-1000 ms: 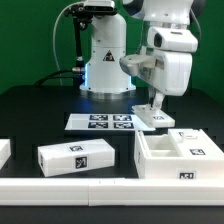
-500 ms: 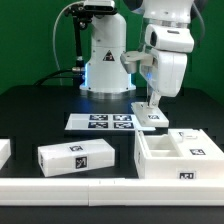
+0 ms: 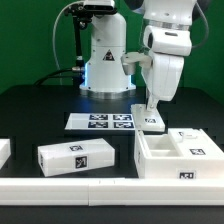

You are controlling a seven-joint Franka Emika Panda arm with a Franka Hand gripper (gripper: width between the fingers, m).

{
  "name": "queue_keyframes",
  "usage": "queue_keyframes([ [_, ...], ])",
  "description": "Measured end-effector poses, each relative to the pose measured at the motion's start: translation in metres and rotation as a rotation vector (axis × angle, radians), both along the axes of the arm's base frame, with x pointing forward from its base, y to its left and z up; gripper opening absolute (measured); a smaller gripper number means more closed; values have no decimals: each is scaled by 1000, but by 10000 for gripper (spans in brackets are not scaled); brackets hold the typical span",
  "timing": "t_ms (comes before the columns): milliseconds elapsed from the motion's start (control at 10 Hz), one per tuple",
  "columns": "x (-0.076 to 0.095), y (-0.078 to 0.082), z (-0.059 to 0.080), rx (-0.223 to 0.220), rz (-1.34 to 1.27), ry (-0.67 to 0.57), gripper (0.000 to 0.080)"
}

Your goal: Assemble cabinet

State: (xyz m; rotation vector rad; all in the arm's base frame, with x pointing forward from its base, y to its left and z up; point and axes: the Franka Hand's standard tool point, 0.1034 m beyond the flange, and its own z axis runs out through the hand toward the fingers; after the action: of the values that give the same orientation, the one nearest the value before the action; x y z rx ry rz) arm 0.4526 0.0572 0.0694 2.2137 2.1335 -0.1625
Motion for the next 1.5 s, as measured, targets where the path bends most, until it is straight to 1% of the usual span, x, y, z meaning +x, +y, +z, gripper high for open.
queue_keyframes([
  [300, 3, -8, -1, -1, -12, -1, 62],
  [600, 12, -9, 4, 2, -12, -17, 62],
  [900, 12, -9, 1, 2, -7, -20, 62],
  [1100, 14, 0, 1, 13, 8, -45, 62],
  [1300, 12, 6, 0, 16, -3, -45, 62],
  [1500, 14, 5, -1, 14, -5, -45, 62],
])
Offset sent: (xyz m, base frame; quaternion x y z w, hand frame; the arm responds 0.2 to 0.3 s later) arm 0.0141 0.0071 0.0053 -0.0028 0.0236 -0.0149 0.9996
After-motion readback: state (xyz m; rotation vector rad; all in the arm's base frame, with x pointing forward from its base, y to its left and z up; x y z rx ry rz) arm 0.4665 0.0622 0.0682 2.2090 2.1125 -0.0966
